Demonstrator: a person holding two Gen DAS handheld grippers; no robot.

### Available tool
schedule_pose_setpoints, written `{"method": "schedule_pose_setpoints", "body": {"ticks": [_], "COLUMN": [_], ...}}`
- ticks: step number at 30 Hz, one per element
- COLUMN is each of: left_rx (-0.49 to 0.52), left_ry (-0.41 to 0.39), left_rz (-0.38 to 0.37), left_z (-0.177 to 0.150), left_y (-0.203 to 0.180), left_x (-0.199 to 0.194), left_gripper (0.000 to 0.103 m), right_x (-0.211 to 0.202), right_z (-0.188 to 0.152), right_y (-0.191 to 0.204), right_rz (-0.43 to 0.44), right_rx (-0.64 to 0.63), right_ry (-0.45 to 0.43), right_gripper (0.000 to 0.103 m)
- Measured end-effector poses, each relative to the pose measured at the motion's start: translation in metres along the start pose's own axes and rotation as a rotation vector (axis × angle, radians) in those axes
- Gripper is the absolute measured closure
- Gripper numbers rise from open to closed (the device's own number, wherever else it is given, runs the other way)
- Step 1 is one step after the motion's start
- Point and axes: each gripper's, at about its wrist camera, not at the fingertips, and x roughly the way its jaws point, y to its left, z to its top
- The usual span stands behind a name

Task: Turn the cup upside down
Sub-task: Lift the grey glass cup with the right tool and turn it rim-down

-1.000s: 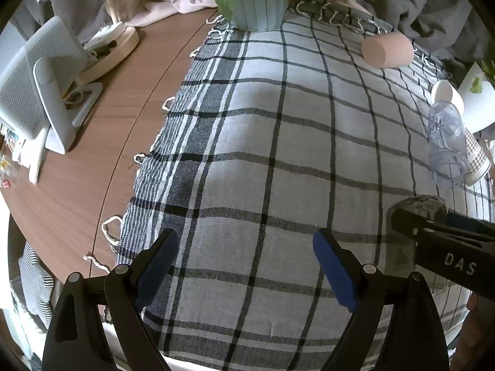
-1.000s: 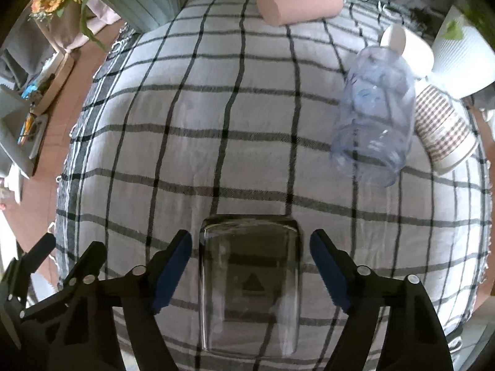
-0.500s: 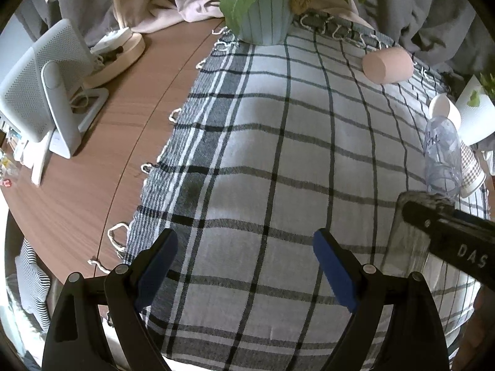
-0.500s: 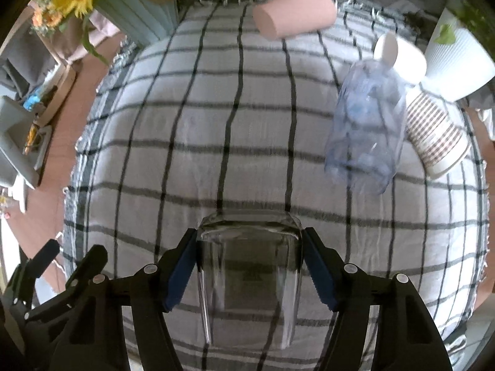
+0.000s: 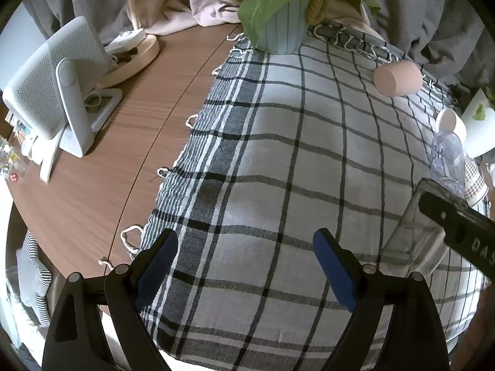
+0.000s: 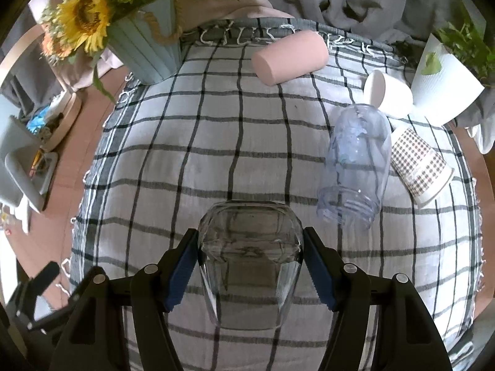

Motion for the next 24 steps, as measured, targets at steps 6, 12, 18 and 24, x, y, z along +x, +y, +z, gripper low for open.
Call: {"method": "schedule_pose_setpoints", "body": {"ticks": [6, 12, 18, 24], "left_rx": [0.008, 0.012, 0.027, 0.039], "left_ry": [0.004, 0.007, -0.002, -0.008], "left_rz": [-0.003, -0.010, -0.007, -0.005], "left_z": [-0.005, -0.009, -0.014, -0.017], "left_y": [-0.002, -0.003, -0.006, -0.007], "left_x": [-0.002, -0.006, -0.013, -0.018], "left_gripper": [0.013, 0.013, 0.013, 0.013], "right_x": [-0.009, -0.018, -0.023, -0.025], "right_z": [-0.017, -0.029, -0.040, -0.051], "right_y": [-0.003, -0.001, -0.001, 0.002], "right_rz": [-0.013, -0.019, -0.017, -0.021], "right_rx": [0.006, 0.004, 0.004, -0.011], "right_ry": [-0.009, -0.005, 0.006, 0.023], "right_gripper": [0.037, 0.037, 0.037, 0.037]}}
